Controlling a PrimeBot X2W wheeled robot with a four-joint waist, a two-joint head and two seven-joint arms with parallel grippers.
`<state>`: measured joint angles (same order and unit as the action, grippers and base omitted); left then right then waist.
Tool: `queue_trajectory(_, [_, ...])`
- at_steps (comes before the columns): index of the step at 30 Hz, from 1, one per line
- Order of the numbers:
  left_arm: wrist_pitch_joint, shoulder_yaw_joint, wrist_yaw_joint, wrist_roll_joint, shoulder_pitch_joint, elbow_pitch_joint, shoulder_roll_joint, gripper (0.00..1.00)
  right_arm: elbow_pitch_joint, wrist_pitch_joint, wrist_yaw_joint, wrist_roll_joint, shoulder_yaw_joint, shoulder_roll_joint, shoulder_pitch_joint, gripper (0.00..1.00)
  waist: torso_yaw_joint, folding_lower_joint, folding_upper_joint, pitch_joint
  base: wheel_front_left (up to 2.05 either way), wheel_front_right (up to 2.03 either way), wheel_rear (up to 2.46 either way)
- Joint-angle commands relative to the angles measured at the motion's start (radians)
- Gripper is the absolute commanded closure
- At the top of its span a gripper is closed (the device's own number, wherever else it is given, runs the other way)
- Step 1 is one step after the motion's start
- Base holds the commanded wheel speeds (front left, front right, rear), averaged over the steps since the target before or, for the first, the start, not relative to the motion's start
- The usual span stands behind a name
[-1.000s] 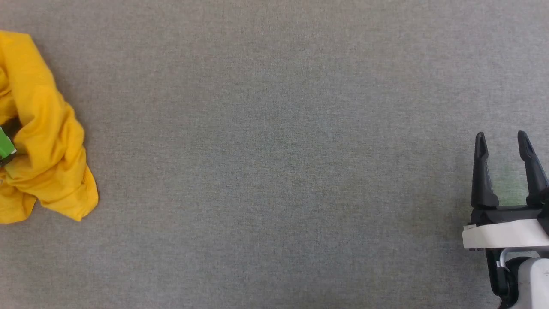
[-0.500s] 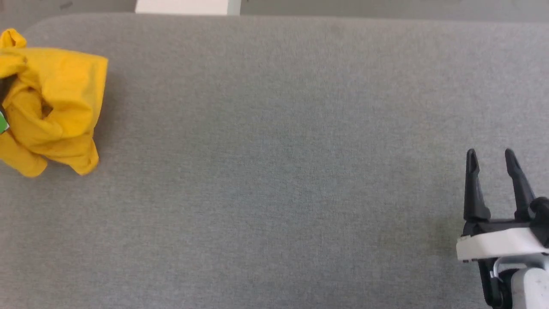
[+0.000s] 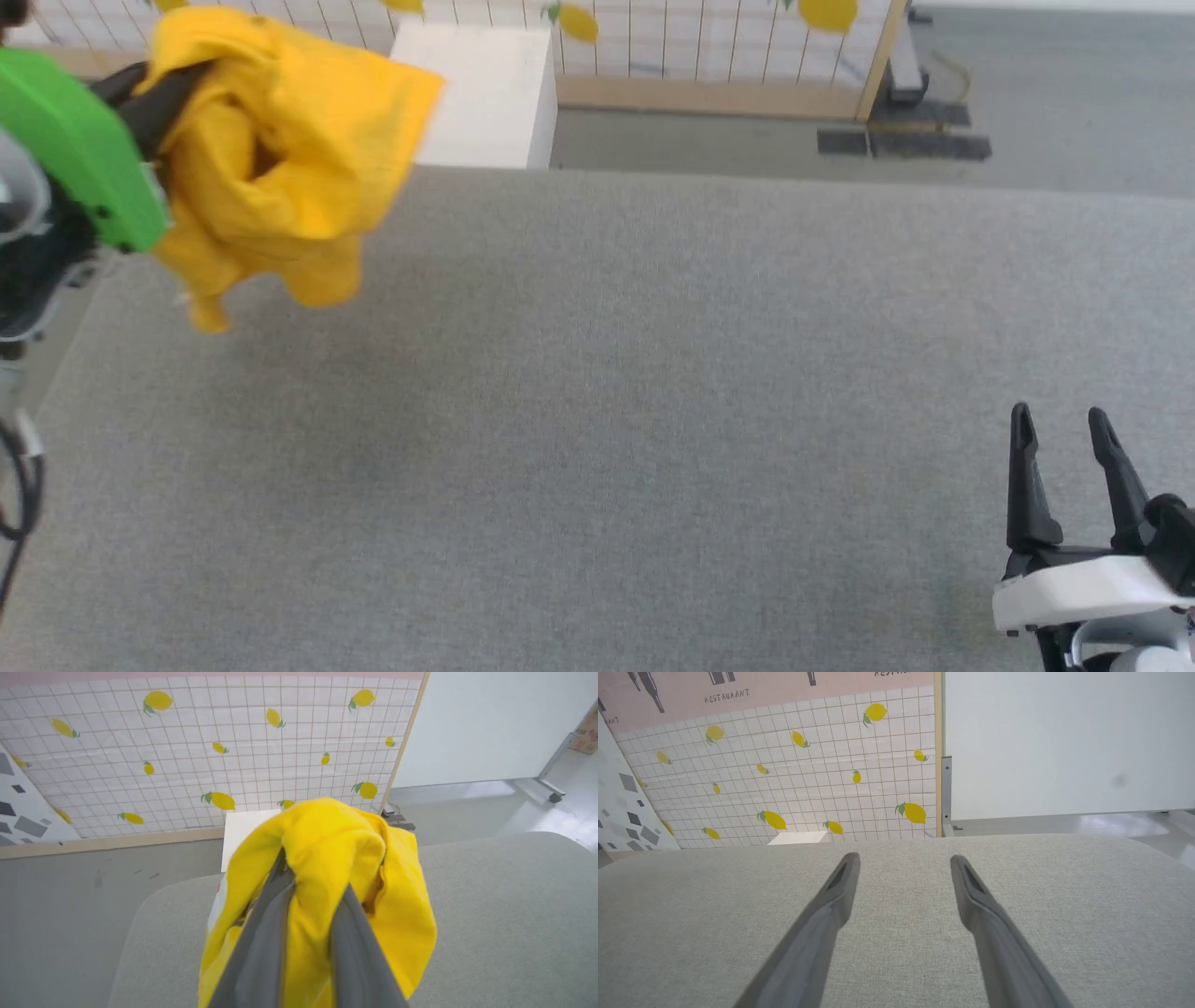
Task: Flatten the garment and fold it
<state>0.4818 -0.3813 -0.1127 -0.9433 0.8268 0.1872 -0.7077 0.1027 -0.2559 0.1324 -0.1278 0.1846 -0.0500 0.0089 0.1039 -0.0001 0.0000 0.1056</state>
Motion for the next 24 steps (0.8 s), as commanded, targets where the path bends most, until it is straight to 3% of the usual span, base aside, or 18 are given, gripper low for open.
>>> queue_trajectory(1, [-0.003,-0.009,0.003,0.015,0.022,-0.027,0.015,1.0,0.002,-0.006,-0.002,-0.008,-0.002,0.0,0.012,0.0,-0.01,0.0001,0.0,-0.055,0.0,0.0,0.0])
queue_trajectory(6, [-0.001,-0.061,-0.001,0.027,0.018,-0.132,0.058,1.0,-0.004,-0.006,-0.002,-0.004,-0.004,0.0,0.026,0.0,-0.039,0.0001,0.0,-0.076,0.0,0.0,0.0])
queue_trajectory(13, [-0.044,-0.127,-0.005,0.033,0.009,-0.237,0.16,1.0,-0.012,-0.006,-0.002,0.007,-0.001,0.0,0.027,0.0,-0.097,0.0001,0.0,-0.074,0.0,0.0,0.0])
queue_trajectory(19, [-0.11,-0.182,-0.006,0.05,-0.009,-0.271,0.254,1.0,-0.015,-0.006,-0.002,0.004,-0.002,0.0,0.03,0.0,-0.149,0.0001,0.0,-0.057,0.0,0.0,0.0])
queue_trajectory(24, [-0.161,-0.235,-0.004,0.09,-0.054,-0.241,0.3,1.0,-0.017,-0.006,-0.002,-0.002,-0.003,0.0,0.028,0.0,-0.185,0.0001,0.0,-0.038,0.0,0.0,0.0])
